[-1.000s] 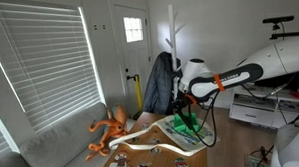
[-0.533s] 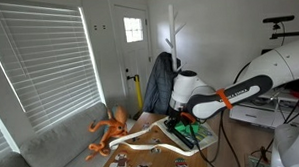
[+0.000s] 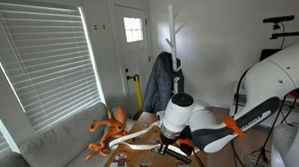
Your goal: Take the remote control out of the green box then put it on the table
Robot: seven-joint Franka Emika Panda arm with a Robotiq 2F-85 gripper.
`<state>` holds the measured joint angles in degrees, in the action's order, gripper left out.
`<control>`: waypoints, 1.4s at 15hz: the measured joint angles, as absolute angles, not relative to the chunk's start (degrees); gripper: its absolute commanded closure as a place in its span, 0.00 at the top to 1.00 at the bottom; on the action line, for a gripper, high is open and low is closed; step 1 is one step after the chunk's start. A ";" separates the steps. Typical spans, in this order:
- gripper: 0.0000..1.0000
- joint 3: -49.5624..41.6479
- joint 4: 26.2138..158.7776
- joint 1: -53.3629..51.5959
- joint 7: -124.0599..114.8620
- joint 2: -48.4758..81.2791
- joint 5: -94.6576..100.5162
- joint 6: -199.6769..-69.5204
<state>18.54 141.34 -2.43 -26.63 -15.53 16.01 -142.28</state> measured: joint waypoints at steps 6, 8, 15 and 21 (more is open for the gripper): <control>0.05 21.27 138.92 -2.62 -26.73 -9.03 35.10 -142.81; 0.05 21.42 137.60 -3.34 -27.11 -7.61 41.56 -140.16; 0.05 19.85 135.92 -7.10 -28.61 -3.99 48.57 -136.67; 0.56 17.95 135.53 -8.93 -29.93 -1.98 45.90 -136.91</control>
